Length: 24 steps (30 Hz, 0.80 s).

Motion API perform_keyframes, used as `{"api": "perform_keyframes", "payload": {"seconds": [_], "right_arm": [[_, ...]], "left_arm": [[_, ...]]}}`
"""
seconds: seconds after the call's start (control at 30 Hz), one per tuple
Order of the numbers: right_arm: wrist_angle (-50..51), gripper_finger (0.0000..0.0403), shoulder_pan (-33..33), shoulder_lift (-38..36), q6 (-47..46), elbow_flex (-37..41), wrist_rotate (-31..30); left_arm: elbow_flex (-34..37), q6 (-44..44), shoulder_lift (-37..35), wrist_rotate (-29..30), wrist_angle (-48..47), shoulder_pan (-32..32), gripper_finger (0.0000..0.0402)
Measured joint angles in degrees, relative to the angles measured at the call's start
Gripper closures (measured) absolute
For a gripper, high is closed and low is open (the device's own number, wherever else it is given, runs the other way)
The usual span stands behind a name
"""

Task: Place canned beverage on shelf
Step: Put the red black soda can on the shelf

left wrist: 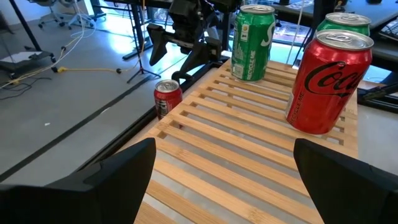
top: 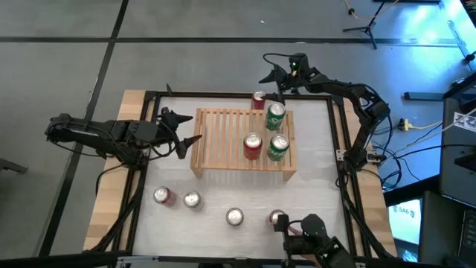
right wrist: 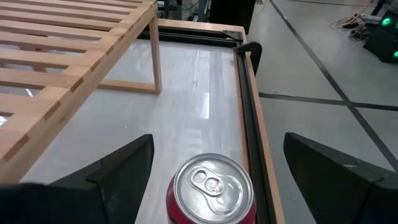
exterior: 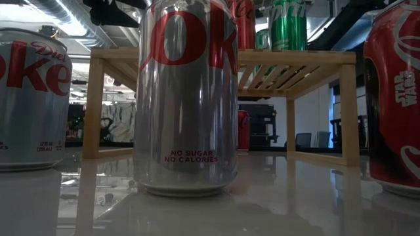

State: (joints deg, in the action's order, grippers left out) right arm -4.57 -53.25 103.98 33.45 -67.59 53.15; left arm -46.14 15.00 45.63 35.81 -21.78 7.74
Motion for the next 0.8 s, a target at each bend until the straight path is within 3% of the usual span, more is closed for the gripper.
{"api": "perform_keyframes", "payload": {"seconds": [0.23,0.47,0.8], "right_arm": [[3.17,0.0049,-0.01,0.00,-3.25,-2.15,-0.28],[14.94,0.0049,0.94,-0.07,-0.79,-6.92,-6.63],[16.80,0.0049,3.95,-0.11,1.98,-7.54,-14.55]], "left_arm": [[-0.01,0.00,0.00,-0.02,0.00,-0.01,0.0029],[-0.01,-0.07,0.00,-0.02,0.01,0.00,0.0029],[-0.01,-0.07,0.00,-0.07,0.00,-0.01,0.0029]]}}
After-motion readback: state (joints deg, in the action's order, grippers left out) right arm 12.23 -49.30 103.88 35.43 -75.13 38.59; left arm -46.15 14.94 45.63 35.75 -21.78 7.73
